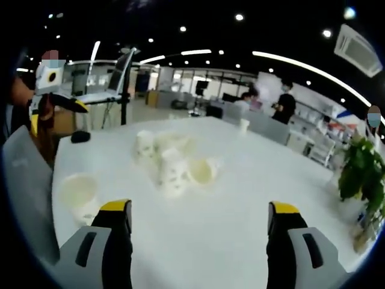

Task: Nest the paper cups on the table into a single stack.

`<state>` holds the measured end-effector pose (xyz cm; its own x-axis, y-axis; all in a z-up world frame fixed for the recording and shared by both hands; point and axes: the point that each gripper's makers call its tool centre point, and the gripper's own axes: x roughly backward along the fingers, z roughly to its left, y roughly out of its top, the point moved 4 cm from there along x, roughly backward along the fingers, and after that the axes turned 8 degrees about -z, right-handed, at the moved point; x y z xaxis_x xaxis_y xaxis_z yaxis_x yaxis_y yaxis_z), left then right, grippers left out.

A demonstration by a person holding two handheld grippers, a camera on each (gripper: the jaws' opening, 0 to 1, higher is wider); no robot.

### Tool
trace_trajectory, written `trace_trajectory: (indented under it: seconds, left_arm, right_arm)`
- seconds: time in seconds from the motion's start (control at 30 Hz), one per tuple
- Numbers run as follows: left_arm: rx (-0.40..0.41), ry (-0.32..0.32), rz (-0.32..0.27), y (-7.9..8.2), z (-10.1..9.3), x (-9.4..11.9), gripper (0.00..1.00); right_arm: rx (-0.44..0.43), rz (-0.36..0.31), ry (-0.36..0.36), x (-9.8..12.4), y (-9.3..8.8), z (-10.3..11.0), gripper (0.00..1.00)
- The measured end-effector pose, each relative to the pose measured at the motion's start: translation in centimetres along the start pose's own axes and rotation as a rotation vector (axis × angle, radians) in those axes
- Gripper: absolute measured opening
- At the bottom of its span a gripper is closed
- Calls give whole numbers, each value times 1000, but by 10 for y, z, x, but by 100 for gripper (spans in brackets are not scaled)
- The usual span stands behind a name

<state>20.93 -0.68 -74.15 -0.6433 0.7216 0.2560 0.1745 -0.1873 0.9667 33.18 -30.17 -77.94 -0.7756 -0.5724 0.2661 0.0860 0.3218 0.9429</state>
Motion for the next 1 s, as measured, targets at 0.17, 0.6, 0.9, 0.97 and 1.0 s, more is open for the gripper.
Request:
trace_trajectory:
  seconds: [0.17, 0.6, 0.9, 0.97, 1.0]
  left_arm:
    - [-10, 13, 1, 1, 5, 4, 98]
    - [-26, -3, -24, 7, 8, 5, 98]
    - [-10, 1, -6, 3, 9, 7, 98]
    - [-10, 5, -3, 2, 11, 6, 98]
    - [-10, 8, 0, 1, 12, 6, 98]
  right_arm:
    - [-17, 10, -9, -13, -1, -8, 92]
    - [-31, 49, -30, -43, -10, -27, 86]
    - [-20, 42, -16, -67, -3, -33, 82]
    - [-13, 44, -8, -71, -3, -32, 81]
    - [-7, 44, -5, -75, -3, -32, 81]
